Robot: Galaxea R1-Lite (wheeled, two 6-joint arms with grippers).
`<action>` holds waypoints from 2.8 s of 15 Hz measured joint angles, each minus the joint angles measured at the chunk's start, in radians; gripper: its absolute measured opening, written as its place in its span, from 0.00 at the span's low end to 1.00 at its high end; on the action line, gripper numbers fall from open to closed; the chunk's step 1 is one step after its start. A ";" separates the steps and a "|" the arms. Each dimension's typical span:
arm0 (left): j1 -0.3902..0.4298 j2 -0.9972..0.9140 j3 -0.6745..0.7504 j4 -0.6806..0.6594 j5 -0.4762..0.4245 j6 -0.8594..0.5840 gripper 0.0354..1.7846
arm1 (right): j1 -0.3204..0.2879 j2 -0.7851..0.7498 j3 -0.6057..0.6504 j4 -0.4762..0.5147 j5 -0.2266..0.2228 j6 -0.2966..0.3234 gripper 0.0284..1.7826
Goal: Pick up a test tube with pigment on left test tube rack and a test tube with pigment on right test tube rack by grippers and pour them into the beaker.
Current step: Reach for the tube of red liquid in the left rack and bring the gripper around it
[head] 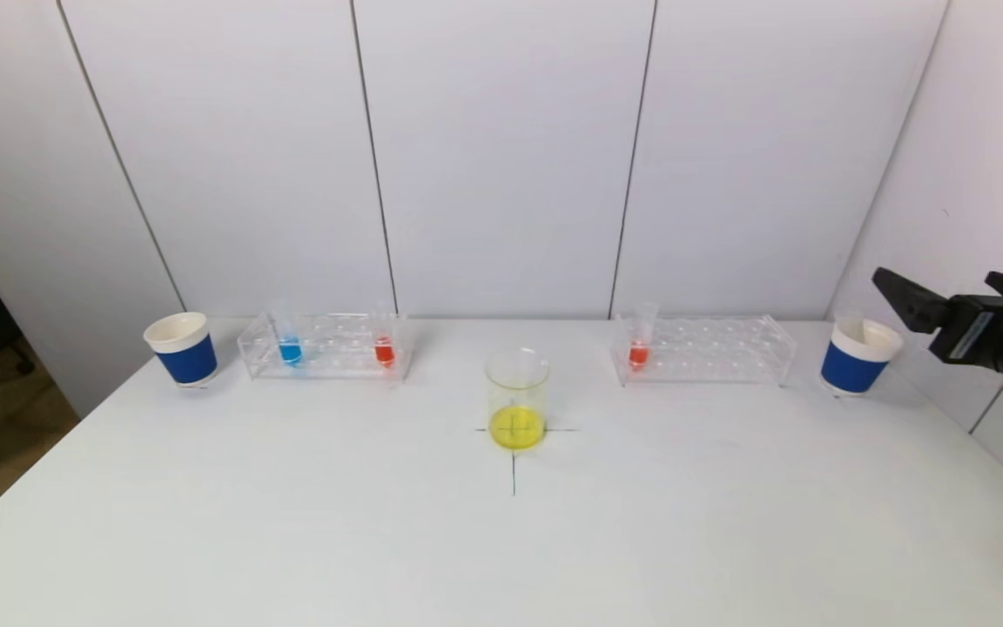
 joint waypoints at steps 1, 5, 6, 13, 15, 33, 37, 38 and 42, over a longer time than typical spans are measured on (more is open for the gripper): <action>0.000 0.000 0.000 0.000 0.000 0.000 0.99 | 0.002 -0.060 0.036 0.002 -0.014 0.008 0.99; 0.000 0.000 0.000 0.000 0.000 0.000 0.99 | 0.006 -0.330 0.163 0.077 -0.024 0.022 0.99; 0.000 0.000 0.000 0.000 0.000 0.000 0.99 | 0.007 -0.401 0.184 0.124 -0.022 0.026 0.99; 0.000 0.000 0.000 0.000 0.000 0.000 0.99 | 0.014 -0.958 0.228 0.666 0.045 0.039 0.99; 0.000 0.000 0.000 0.000 0.000 0.000 0.99 | 0.015 -1.098 0.228 0.819 0.052 0.037 0.99; 0.000 0.000 0.000 0.000 0.000 0.000 0.99 | 0.022 -1.449 0.407 1.074 0.055 -0.067 0.99; 0.000 0.000 0.000 0.000 0.000 0.000 0.99 | 0.022 -1.449 0.409 1.074 0.055 -0.065 0.99; 0.000 0.000 0.000 0.000 -0.001 0.002 0.99 | 0.022 -1.449 0.409 1.074 0.055 -0.065 0.99; 0.000 0.000 -0.003 0.012 -0.017 0.069 0.99 | 0.022 -1.449 0.409 1.074 0.055 -0.065 0.99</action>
